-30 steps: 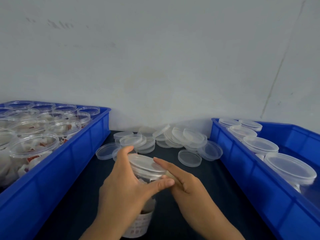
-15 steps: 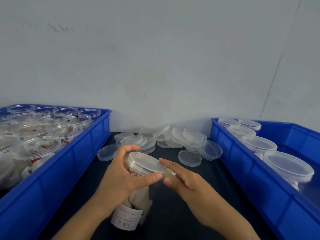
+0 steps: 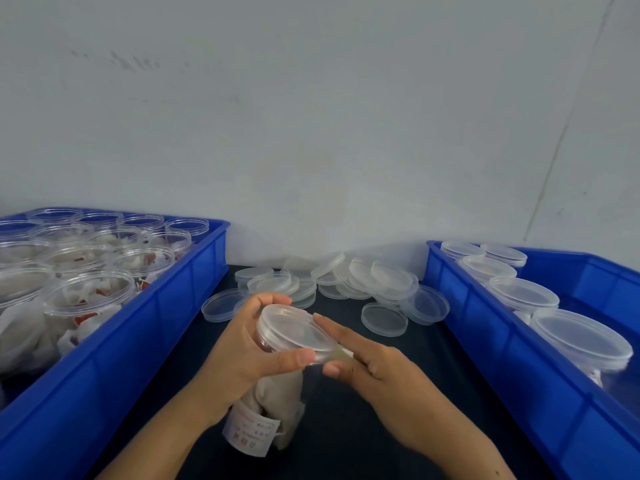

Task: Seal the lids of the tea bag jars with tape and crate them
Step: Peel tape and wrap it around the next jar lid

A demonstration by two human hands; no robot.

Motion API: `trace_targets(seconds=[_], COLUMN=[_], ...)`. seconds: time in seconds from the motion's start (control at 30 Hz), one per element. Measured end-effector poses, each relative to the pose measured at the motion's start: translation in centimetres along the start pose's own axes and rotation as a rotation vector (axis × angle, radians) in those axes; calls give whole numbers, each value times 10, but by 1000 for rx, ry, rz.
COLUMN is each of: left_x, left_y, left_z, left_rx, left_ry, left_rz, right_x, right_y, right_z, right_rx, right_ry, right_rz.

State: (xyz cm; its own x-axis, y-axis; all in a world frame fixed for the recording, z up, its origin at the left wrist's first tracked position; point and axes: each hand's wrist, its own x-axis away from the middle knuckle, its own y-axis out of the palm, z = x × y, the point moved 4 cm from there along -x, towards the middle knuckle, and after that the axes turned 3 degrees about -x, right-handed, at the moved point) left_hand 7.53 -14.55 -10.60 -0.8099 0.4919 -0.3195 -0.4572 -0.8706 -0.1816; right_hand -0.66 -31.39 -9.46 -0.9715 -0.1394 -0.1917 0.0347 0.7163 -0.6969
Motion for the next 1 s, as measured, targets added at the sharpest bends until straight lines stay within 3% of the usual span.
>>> trace_targets(seconds=[0.23, 0.4, 0.6, 0.7, 1.0], left_x=[0, 0, 8, 13, 14], left_y=[3, 7, 8, 14, 26], left_z=[0, 1, 22, 28, 22], left_rx=[75, 102, -322, -504, -405], left_ry=[2, -29, -106, -109, -47], left_rz=[-88, -126, -139, -58, 221], right_x=[-4, -6, -3, -2, 1], right_y=[2, 9, 0, 1, 4], right_z=[7, 11, 12, 10, 3], right_rx=[-160, -250, -291, -298, 23], right_ry=[-17, -34, -62, -43, 22], right_rz=[-82, -22, 49, 64, 145])
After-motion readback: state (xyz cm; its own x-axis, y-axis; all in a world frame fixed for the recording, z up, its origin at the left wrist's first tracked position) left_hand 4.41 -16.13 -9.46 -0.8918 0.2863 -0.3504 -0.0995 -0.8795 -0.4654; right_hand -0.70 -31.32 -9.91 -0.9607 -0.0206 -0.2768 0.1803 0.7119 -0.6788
